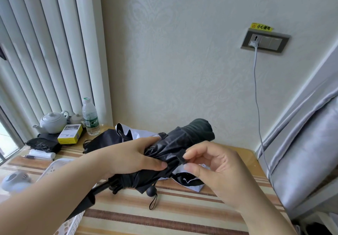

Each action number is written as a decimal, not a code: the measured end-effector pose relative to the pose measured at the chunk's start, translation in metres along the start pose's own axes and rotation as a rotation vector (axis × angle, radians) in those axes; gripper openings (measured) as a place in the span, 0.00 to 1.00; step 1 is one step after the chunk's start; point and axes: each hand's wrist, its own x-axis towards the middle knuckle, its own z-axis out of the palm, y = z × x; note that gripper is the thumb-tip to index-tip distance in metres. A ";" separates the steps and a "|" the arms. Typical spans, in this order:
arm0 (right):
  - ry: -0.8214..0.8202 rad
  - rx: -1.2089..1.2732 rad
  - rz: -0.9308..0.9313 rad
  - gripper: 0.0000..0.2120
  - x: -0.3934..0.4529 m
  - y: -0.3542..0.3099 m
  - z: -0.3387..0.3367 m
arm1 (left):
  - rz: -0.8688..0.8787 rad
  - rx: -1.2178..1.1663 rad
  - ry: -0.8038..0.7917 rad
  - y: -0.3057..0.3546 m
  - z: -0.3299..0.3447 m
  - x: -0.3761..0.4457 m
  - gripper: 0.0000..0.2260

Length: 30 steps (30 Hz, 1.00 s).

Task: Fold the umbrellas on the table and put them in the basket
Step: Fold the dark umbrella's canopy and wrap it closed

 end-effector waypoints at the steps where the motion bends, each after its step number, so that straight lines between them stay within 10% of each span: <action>1: 0.045 -0.090 0.004 0.16 -0.001 -0.001 -0.001 | 0.014 0.057 -0.003 -0.001 0.000 0.000 0.11; 8: 0.012 -0.417 -0.040 0.14 -0.005 -0.012 -0.006 | 0.119 0.486 0.002 0.004 0.006 0.002 0.34; 17: -0.195 -0.624 -0.015 0.07 0.026 -0.030 -0.016 | 0.322 1.162 0.091 0.012 0.031 0.002 0.19; 30: -0.218 -0.505 0.167 0.09 0.034 -0.010 -0.013 | 0.494 1.470 0.399 -0.012 0.033 0.005 0.19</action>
